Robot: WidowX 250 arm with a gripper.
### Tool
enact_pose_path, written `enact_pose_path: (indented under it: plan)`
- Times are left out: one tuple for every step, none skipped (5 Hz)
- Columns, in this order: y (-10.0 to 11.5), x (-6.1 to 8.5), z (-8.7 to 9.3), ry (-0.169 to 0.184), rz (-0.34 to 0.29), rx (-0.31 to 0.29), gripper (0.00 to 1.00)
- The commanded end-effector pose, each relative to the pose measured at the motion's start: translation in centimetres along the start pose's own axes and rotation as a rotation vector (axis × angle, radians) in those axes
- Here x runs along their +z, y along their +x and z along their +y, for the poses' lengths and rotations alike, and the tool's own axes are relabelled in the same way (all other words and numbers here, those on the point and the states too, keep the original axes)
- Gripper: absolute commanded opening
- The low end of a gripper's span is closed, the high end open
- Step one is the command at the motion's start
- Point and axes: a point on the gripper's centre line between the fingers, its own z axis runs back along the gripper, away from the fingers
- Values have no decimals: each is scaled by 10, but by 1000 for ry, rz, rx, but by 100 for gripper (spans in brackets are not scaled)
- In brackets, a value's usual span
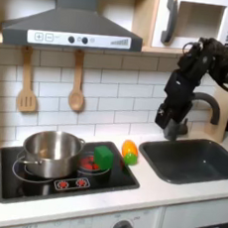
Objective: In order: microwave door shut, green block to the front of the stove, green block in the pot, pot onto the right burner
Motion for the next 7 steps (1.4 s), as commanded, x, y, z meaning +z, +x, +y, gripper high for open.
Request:
enact_pose_path:
  plan:
    - [20,-25,4,-15,8,24,100]
    - [26,-37,7,5,21,30,100]
    - [26,-47,12,21,41,46,100]
    - [25,-46,11,16,44,44,100]
    - [25,-46,11,16,46,44,100]
    - [25,-46,11,18,45,43,100]
    - [24,-47,11,17,47,44,100]
